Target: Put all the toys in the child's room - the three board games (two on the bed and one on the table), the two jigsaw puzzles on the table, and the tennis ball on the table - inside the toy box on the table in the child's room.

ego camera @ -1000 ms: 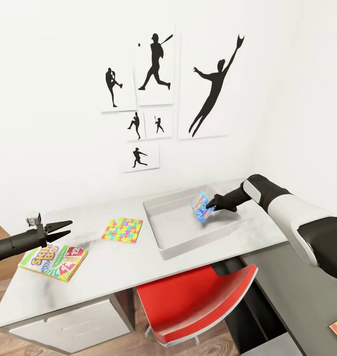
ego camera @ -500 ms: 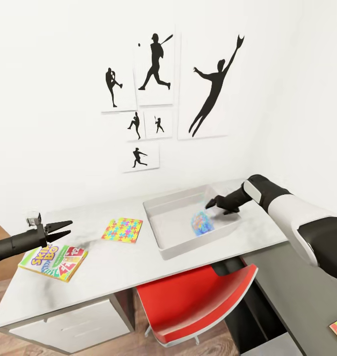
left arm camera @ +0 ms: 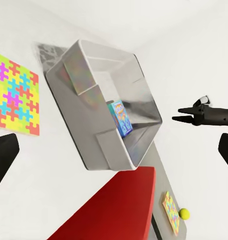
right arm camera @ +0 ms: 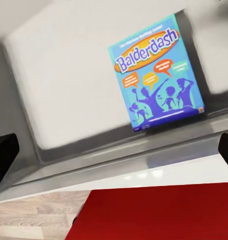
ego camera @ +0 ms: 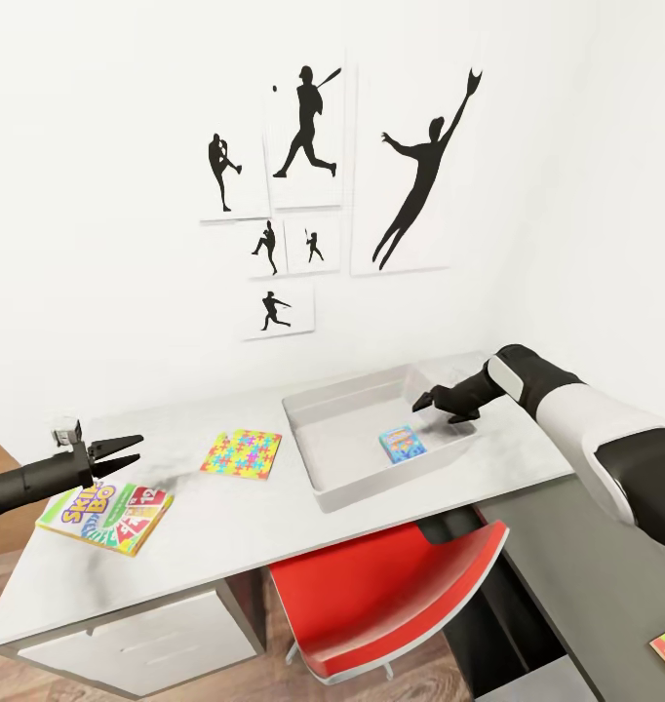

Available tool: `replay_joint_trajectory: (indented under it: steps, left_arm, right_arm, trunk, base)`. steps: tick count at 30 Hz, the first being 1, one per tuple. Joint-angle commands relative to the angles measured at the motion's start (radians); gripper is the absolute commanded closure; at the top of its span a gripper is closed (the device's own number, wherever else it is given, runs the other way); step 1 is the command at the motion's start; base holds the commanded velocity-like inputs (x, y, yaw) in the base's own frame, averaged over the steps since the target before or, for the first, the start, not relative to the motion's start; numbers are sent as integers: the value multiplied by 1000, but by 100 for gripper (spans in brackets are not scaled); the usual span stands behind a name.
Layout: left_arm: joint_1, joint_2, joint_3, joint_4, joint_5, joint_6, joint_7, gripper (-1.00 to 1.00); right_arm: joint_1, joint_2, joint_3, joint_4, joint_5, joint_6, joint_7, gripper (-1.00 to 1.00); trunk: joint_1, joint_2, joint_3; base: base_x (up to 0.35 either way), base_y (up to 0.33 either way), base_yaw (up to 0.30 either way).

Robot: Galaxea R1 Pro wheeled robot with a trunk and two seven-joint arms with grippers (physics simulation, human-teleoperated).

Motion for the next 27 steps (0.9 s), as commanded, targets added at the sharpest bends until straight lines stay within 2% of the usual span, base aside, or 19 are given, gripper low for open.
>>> replay_joint_trajectory:
  steps: [1, 12, 21, 27]
  left_arm:
    - [-1, 0, 2, -1, -11, 10, -9, -100]
    - [-1, 1, 2, -1, -11, 11, -9, -100]
    - [-1, 1, 2, -1, -11, 12, -9, -100]
    - [-1, 2, 2, -1, -11, 12, -9, -100]
  right_arm:
    - [-1, -1, 8, -1, -2, 2, 6, -100]
    - [-1, -1, 1, -11, -6, -10, 9, -100]
    - [-2, 2, -55, -16, -8, -23, 6, -100]
    - [-2, 6, -66, -16, -8, -52, 3, -100]
  trunk:
    - [1, -2, -2]
    - [1, -2, -2]
    - [1, -2, 2]
    - [1, -2, 11]
  base:
    - [0, 0, 0]
    - [-36, 8, 0]
    - [-58, 12, 0]
    - [-5, 1, 0]
